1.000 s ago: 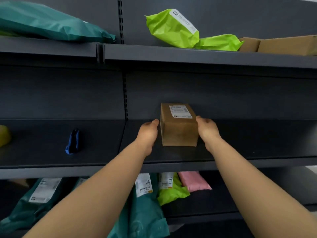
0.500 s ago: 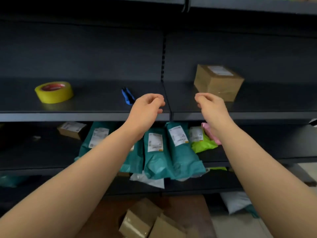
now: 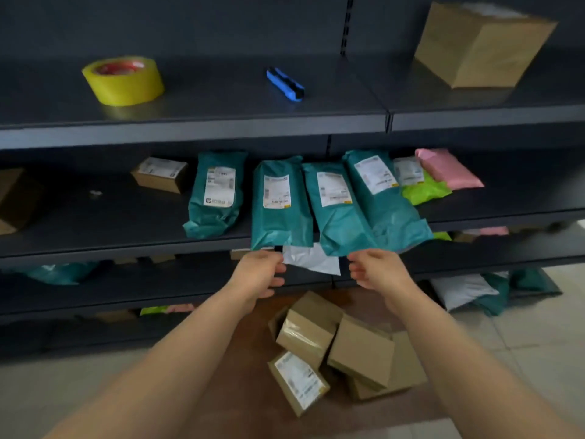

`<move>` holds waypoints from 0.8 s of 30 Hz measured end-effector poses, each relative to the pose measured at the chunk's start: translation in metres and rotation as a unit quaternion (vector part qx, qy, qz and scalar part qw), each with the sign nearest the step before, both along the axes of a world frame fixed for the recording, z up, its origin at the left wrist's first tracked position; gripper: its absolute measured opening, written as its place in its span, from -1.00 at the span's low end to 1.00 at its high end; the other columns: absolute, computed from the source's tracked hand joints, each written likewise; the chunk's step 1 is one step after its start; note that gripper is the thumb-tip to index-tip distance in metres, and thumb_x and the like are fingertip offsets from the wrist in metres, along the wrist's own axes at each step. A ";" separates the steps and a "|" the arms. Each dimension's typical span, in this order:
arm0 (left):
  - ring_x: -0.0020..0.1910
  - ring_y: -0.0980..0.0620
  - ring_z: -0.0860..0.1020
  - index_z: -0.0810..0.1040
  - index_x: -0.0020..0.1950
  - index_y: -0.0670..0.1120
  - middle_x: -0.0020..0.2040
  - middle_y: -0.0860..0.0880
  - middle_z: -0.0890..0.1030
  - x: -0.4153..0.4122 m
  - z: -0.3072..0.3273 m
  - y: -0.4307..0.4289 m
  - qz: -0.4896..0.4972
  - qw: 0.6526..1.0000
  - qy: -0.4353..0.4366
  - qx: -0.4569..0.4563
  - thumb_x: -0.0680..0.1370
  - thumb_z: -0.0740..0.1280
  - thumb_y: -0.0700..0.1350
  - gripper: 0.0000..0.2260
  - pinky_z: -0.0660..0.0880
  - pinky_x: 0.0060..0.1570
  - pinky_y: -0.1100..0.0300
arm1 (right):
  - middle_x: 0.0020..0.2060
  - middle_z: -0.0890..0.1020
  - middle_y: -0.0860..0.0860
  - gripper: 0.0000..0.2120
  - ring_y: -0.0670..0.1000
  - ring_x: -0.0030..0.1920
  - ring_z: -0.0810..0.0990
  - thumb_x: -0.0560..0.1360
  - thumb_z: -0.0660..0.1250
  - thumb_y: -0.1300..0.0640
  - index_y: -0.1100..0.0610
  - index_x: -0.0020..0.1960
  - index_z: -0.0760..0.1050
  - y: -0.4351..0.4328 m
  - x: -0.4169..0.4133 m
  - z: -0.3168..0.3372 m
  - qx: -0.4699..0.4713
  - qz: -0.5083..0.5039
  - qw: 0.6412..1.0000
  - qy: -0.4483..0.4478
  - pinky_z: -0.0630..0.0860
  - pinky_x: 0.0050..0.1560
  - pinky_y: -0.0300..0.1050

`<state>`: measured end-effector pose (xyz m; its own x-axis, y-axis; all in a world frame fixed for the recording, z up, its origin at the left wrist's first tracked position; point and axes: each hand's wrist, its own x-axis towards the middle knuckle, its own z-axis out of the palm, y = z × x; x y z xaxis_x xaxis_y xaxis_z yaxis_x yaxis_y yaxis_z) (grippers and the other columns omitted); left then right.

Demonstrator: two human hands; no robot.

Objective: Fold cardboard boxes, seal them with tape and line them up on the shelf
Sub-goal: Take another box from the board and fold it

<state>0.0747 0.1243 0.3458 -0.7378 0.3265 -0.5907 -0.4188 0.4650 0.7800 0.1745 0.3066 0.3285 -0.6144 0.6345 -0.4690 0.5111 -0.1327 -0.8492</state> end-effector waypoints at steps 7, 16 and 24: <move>-0.16 -0.07 0.53 0.49 -0.09 -0.08 -0.03 -0.13 0.60 -0.006 -0.108 0.006 0.047 0.992 -0.071 -0.095 0.64 0.21 -0.04 -0.82 0.41 -0.22 0.14 | -0.33 0.57 0.02 -0.85 0.03 -0.26 0.52 0.54 0.30 0.12 0.12 -0.11 0.62 0.007 -0.019 -0.120 0.022 0.026 0.994 -0.100 0.45 -0.17 -0.07; -0.19 -0.15 0.65 0.60 0.09 -0.12 -0.10 -0.14 0.67 0.015 -0.227 0.019 0.159 0.950 -0.255 -0.083 0.11 0.58 0.26 -0.31 0.61 -0.09 -0.08 | -0.02 0.66 0.08 -0.82 0.11 0.04 0.60 0.57 0.25 0.08 0.06 -0.15 0.58 0.031 -0.051 -0.229 0.093 0.147 0.969 -0.173 0.48 0.05 -0.08; 0.36 -0.24 0.38 0.21 0.51 -0.06 0.41 -0.17 0.41 0.033 -0.274 0.039 0.227 0.924 -0.303 -0.055 -0.18 0.59 0.39 0.35 0.29 0.34 -0.25 | 0.22 0.58 0.12 -0.64 0.13 0.18 0.55 0.61 0.19 0.02 0.21 0.28 0.53 0.052 -0.072 -0.299 0.088 0.244 0.938 -0.230 0.43 0.17 -0.10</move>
<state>0.1075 0.1632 0.0714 -0.3068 -0.0208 -0.9515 -0.9344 0.1970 0.2969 0.1022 0.3582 0.0297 -0.6104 0.4227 -0.6698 0.7920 0.3337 -0.5112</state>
